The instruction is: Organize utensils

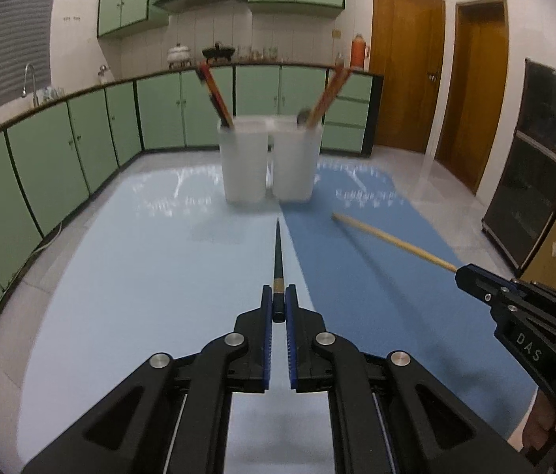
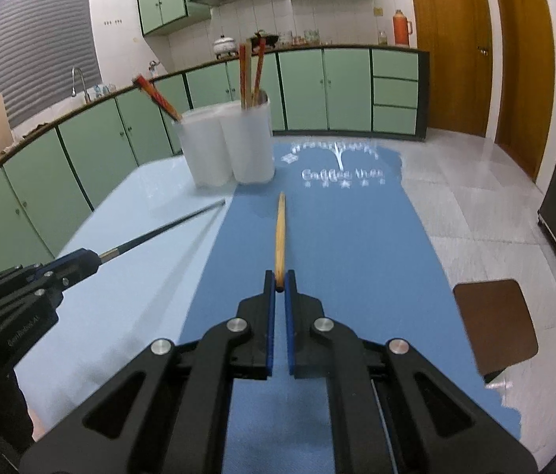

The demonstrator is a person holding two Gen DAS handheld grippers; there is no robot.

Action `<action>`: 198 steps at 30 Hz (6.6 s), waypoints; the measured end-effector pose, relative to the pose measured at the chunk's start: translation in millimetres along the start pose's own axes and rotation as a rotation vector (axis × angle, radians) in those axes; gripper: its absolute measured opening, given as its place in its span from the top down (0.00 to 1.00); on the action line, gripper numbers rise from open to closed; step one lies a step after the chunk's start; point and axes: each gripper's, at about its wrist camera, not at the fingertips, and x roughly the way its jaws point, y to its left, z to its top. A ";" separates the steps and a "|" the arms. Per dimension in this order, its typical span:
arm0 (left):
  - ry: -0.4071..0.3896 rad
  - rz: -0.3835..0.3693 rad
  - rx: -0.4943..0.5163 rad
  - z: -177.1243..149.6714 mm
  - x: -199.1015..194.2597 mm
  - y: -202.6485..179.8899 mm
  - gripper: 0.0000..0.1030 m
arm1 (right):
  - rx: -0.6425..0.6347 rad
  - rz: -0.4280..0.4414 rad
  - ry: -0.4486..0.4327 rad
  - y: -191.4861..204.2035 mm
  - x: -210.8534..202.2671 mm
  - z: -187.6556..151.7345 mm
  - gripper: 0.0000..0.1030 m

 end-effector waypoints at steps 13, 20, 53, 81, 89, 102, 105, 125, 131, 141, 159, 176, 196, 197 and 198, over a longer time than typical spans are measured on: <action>-0.120 -0.059 0.016 75.2 -28.4 15.2 0.94 | -0.013 0.079 -0.052 2.0 -31.4 94.3 0.96; -0.150 -0.078 0.030 96.9 -31.7 20.6 0.94 | -0.062 0.173 -0.012 15.9 -32.2 136.0 0.96; -0.436 -0.044 0.058 263.2 -1.9 32.6 0.94 | -0.122 0.176 -0.197 31.7 23.0 333.4 0.97; -0.265 -0.052 0.005 237.3 86.3 61.8 0.58 | -0.004 0.192 -0.084 4.5 98.7 281.7 0.63; -0.274 -0.056 -0.035 208.9 37.4 62.3 0.32 | 0.033 0.149 -0.131 -10.8 45.2 234.5 0.27; -0.183 -0.044 -0.047 145.4 -23.2 44.5 0.06 | 0.031 0.130 -0.125 0.6 -18.3 149.7 0.05; -0.156 -0.027 -0.037 131.7 -35.5 39.1 0.06 | 0.029 0.140 -0.103 6.4 -32.5 134.4 0.05; -0.196 -0.022 -0.029 80.9 -122.7 24.5 0.06 | -0.026 0.149 -0.126 31.2 -111.1 91.2 0.05; -0.205 -0.008 -0.024 74.1 -130.3 21.7 0.06 | -0.049 0.140 -0.129 36.2 -119.5 84.5 0.05; -0.212 0.009 -0.024 72.0 -131.8 22.8 0.06 | -0.069 0.130 -0.133 43.5 -118.9 82.8 0.05; -0.211 0.017 -0.015 71.2 -128.5 25.1 0.06 | -0.080 0.112 -0.134 46.1 -113.2 83.1 0.05; -0.215 0.017 -0.018 72.5 -129.5 28.1 0.06 | -0.086 0.114 -0.135 47.0 -112.0 84.0 0.05; -0.219 0.016 -0.021 73.1 -131.4 29.2 0.06 | -0.090 0.114 -0.140 50.0 -114.2 85.0 0.05; -0.219 0.017 -0.021 73.2 -131.5 29.4 0.06 | -0.090 0.115 -0.140 50.0 -114.2 85.0 0.05; -0.219 0.017 -0.021 73.1 -131.6 29.5 0.06 | -0.090 0.114 -0.140 50.1 -114.5 84.8 0.05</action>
